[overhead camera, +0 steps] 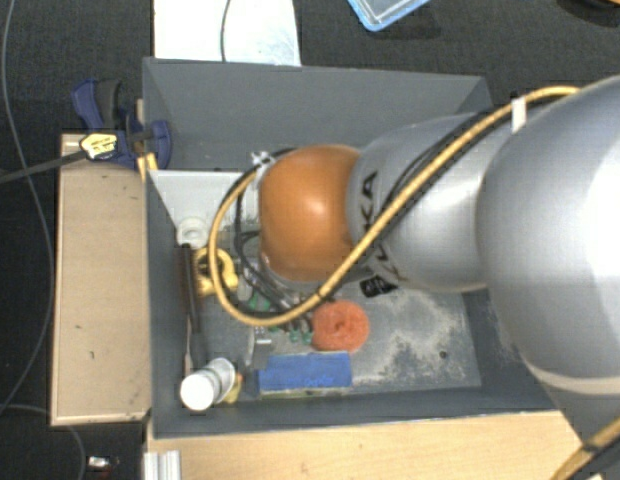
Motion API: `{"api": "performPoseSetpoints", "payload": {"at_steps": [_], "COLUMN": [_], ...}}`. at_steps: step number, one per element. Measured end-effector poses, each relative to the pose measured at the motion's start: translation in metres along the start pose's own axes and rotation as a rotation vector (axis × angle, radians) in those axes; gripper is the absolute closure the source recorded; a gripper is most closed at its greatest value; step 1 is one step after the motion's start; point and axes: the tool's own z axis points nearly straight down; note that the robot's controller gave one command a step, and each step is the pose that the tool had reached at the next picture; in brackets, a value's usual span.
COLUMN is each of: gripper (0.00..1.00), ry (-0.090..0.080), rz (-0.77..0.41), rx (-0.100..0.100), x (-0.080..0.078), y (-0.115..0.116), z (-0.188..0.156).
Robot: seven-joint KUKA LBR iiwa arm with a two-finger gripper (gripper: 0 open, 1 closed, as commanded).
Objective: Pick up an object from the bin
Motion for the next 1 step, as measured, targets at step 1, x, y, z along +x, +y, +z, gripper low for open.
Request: {"api": "performPoseSetpoints", "payload": {"at_steps": [1], "gripper": [0.0], "ry": [0.003], "rz": [0.046], "rx": [0.001], "x": [-0.0209], "y": [-0.0278], "z": [-0.0662]}}
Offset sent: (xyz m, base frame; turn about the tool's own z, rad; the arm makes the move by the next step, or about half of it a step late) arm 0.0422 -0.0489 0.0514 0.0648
